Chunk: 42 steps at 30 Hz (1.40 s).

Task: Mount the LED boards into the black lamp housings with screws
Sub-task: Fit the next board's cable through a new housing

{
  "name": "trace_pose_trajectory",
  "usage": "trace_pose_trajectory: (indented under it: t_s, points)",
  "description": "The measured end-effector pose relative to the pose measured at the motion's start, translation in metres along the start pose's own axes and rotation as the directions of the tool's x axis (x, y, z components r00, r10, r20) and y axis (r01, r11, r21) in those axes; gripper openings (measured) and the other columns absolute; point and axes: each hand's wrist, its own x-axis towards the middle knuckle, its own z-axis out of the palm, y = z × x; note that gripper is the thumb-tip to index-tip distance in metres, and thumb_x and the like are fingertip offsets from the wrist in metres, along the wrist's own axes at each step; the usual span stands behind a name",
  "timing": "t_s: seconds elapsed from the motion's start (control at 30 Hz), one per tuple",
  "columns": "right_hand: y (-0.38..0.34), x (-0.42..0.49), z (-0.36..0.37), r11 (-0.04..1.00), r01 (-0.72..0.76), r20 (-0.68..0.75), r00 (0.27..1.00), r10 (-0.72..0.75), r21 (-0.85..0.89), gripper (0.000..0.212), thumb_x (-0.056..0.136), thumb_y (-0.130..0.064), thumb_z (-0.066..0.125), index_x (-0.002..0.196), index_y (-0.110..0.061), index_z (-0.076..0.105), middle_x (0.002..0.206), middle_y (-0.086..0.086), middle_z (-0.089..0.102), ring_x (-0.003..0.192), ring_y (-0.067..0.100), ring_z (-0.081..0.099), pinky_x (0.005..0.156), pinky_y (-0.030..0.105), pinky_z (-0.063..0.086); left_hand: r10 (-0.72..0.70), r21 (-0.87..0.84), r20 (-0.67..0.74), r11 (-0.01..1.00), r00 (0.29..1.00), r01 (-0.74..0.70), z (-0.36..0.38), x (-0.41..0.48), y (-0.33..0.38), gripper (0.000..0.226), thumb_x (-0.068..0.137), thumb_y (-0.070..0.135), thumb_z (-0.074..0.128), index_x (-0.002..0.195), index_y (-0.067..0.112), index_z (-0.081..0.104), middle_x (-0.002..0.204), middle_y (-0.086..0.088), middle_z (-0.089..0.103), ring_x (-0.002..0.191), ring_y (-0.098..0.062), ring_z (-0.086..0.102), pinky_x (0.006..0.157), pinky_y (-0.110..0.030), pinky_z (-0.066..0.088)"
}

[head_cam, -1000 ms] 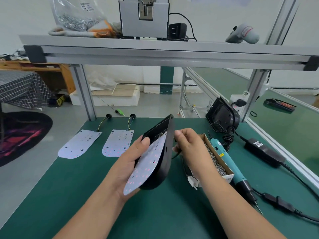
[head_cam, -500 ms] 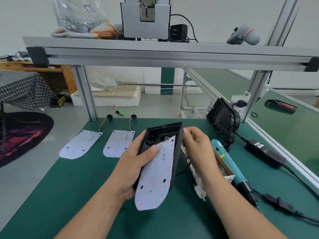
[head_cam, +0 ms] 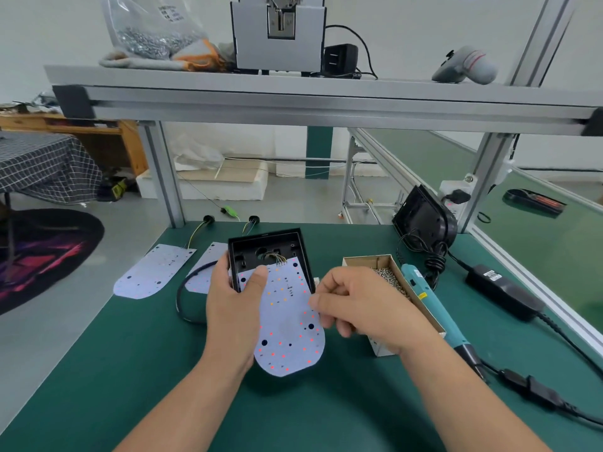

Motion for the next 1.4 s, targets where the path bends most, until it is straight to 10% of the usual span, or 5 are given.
trace_pose_trajectory:
  t_s: [0.27, 0.73, 1.07, 1.3, 1.4]
  points:
    - [0.002, -0.001, 0.007, 0.979, -0.007, -0.017, 1.000, 0.004, -0.204, 0.030, 0.089, -0.034, 0.081, 0.099, -0.024, 0.054, 0.067, -0.002, 0.070, 0.045, 0.006, 0.056, 0.042, 0.017, 0.034, 0.014, 0.007, -0.040, 1.000, 0.999, -0.013, 0.001, 0.000, 0.001, 0.035, 0.105, 0.020, 0.063, 0.138, 0.031, 0.061, 0.128, 0.007, 0.073, 0.123, -0.022, 0.068, 0.111, -0.054, 0.052]
    - [0.016, 0.004, -0.017, 0.952, 0.107, -0.077, 0.993, -0.088, 0.287, 0.019, 0.094, -0.003, 0.073, 0.100, -0.006, 0.055, 0.062, 0.007, 0.061, 0.047, 0.018, 0.057, 0.042, 0.026, 0.045, -0.208, -0.226, 0.004, 0.953, 0.978, 0.203, 0.015, -0.006, -0.002, 0.035, 0.111, 0.047, 0.051, 0.143, 0.037, 0.059, 0.133, 0.016, 0.072, 0.127, -0.011, 0.067, 0.109, -0.045, 0.053]
    - [0.009, 0.002, -0.008, 0.905, 0.060, -0.076, 0.992, -0.101, -0.420, 0.015, 0.093, -0.024, 0.071, 0.091, -0.031, 0.058, 0.070, -0.022, 0.066, 0.062, 0.001, 0.056, 0.058, 0.021, 0.042, -0.016, -0.002, 0.043, 1.000, 0.999, 0.016, 0.016, -0.014, -0.002, 0.050, 0.105, 0.010, 0.062, 0.146, 0.038, 0.054, 0.133, 0.020, 0.070, 0.122, -0.005, 0.067, 0.104, -0.037, 0.055]
    - [0.013, 0.011, -0.015, 0.924, 0.268, -0.546, 0.834, -0.081, 0.272, 0.015, 0.092, -0.029, 0.057, 0.094, -0.031, 0.072, 0.082, -0.011, 0.071, 0.080, 0.011, 0.066, 0.075, 0.026, 0.054, -0.146, -0.099, 0.235, 0.980, 0.961, 0.173, 0.011, -0.014, 0.003, 0.040, 0.106, 0.016, 0.064, 0.139, 0.038, 0.064, 0.134, 0.007, 0.073, 0.124, -0.021, 0.070, 0.105, -0.050, 0.056]
    - [0.021, 0.016, -0.012, 0.857, 0.225, -0.369, 0.928, -0.043, 0.464, 0.039, 0.090, -0.022, 0.052, 0.122, -0.027, 0.073, 0.120, -0.006, 0.077, 0.122, 0.016, 0.068, 0.112, 0.040, 0.049, -0.236, -0.279, 0.487, 0.870, 0.841, 0.406, 0.009, -0.016, 0.014, 0.038, 0.102, 0.026, 0.067, 0.140, 0.026, 0.066, 0.132, -0.006, 0.074, 0.110, -0.028, 0.076, 0.086, -0.042, 0.064]
